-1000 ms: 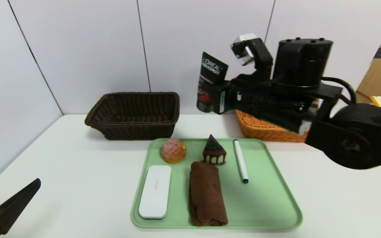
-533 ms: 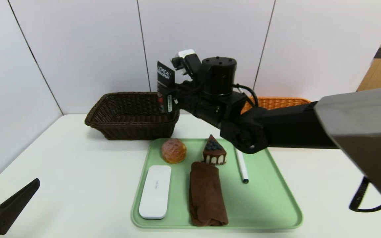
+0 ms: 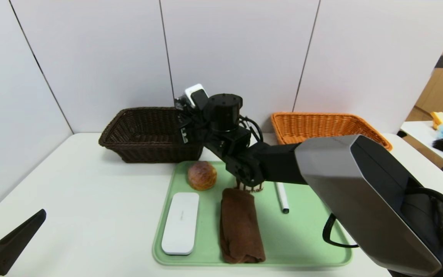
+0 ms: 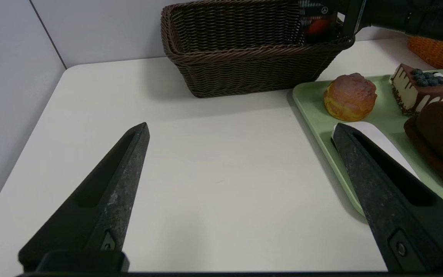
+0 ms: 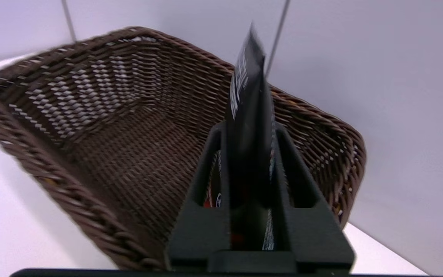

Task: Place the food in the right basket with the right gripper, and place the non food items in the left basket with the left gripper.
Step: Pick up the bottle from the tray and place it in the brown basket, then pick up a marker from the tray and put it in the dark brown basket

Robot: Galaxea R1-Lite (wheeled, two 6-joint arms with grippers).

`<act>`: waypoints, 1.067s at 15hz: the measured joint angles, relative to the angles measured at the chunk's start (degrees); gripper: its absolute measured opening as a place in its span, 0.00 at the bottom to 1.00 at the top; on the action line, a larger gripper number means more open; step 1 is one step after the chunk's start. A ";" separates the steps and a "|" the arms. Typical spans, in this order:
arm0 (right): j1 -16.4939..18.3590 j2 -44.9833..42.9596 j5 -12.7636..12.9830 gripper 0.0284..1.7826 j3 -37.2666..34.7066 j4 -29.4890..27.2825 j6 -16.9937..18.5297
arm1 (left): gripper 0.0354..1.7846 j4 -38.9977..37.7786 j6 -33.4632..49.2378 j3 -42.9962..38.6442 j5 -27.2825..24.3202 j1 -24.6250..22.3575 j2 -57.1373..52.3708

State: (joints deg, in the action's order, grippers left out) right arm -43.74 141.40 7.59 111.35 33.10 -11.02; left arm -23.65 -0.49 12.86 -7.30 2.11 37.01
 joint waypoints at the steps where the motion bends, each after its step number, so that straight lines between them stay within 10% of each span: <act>1: 0.05 0.57 0.23 0.06 0.12 0.66 -0.17 | 0.94 0.00 0.00 -0.07 0.00 0.00 -0.13; 16: 5.07 -13.23 0.89 0.01 -0.18 -3.80 0.16 | 0.94 0.00 0.07 -0.20 0.04 0.01 -0.68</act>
State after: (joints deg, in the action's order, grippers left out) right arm -38.67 128.17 8.48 111.17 29.29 -10.86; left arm -23.65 -0.41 12.67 -7.27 2.12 36.33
